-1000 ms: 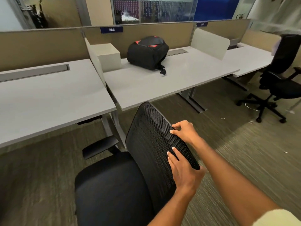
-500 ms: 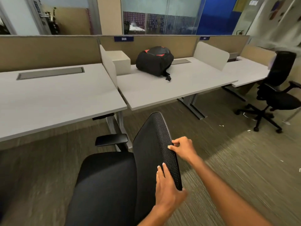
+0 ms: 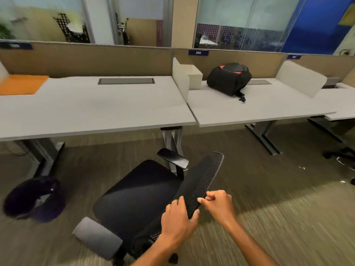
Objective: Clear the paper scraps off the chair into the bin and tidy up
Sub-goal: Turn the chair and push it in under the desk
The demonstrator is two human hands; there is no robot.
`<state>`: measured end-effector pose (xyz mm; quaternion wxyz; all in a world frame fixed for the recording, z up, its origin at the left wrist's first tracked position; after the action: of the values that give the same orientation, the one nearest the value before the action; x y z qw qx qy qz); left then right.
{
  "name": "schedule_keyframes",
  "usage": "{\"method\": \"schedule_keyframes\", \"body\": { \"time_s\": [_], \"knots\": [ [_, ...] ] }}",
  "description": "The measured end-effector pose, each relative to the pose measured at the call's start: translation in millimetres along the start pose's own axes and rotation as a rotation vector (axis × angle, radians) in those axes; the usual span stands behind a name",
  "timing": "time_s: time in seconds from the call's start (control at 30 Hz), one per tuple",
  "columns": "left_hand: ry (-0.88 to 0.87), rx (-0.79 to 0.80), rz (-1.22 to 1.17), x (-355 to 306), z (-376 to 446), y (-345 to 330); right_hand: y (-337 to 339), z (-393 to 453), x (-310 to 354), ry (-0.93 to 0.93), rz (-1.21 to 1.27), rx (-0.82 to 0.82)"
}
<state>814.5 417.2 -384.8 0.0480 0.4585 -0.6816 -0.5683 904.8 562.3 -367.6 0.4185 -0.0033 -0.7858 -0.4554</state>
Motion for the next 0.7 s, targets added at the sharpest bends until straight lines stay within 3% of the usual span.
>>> {"method": "schedule_keyframes", "body": {
  "time_s": [0.13,0.33,0.5,0.7],
  "knots": [
    [0.082,-0.104,0.071,56,-27,33,-43,-30,17,0.125,0.034,0.205],
    [0.164,-0.148,0.168,123,-56,67,-27,-43,82,0.503,-0.252,-0.17],
    [0.151,-0.217,0.232,183,-73,96,-89,-27,114,0.571,-0.548,0.117],
    [0.132,-0.271,0.272,241,-77,123,-134,-23,152,0.691,-0.657,0.081]
  ]
}}
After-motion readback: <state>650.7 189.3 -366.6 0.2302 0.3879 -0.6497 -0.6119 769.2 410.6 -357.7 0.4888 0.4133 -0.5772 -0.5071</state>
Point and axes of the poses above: each hand's wrist, its own z-axis towards the middle knuckle, its own y-axis out of the back of the hand, x = y × z, the point moved 8 cm from there along z, towards the middle knuckle, and after that the axes turned 11 degrees about x, right-handed, at the moved point
